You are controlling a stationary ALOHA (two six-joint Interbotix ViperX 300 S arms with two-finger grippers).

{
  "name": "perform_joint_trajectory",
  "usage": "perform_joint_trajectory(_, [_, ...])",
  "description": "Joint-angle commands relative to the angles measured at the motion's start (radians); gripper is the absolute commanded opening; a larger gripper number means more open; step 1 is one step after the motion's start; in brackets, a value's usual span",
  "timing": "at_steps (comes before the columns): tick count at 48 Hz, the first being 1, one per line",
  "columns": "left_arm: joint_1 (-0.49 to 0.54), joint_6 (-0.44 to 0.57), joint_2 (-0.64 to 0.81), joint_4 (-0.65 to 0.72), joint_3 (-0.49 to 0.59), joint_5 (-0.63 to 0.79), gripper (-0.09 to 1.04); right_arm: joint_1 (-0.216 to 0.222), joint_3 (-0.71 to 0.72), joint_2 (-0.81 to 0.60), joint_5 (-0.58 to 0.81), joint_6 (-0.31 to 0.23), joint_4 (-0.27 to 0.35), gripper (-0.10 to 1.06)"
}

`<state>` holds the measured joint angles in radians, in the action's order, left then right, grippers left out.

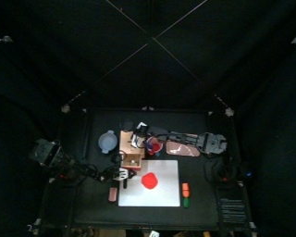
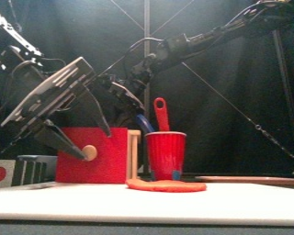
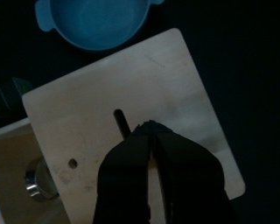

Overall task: Get the cutter from the drawer then cut the dough then place the extra dough in the bowl
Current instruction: Place the cutter on the board

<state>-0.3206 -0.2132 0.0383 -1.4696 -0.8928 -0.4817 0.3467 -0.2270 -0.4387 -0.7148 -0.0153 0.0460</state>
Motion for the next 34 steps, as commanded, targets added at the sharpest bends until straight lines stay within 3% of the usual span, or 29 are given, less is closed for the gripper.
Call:
perform_joint_trajectory(1, [-0.009, 0.003, 0.051, 0.035, 0.018, -0.008, 0.86, 0.000, -0.044, 0.052, 0.005, 0.000, 0.003, 0.02])
perform_joint_trajectory(18, [-0.052, 0.011, 0.184, 0.104, -0.069, -0.021, 0.86, -0.038, -0.037, 0.150, -0.015, 0.021, -0.008, 0.03])
perform_joint_trajectory(26, [-0.063, 0.011, 0.293, 0.313, -0.143, -0.029, 0.86, -0.071, 0.028, 0.238, -0.034, 0.034, -0.043, 0.03])
perform_joint_trajectory(34, [-0.057, 0.012, 0.394, 0.537, -0.207, -0.103, 0.86, -0.137, 0.127, 0.305, 0.009, 0.037, -0.054, 0.08])
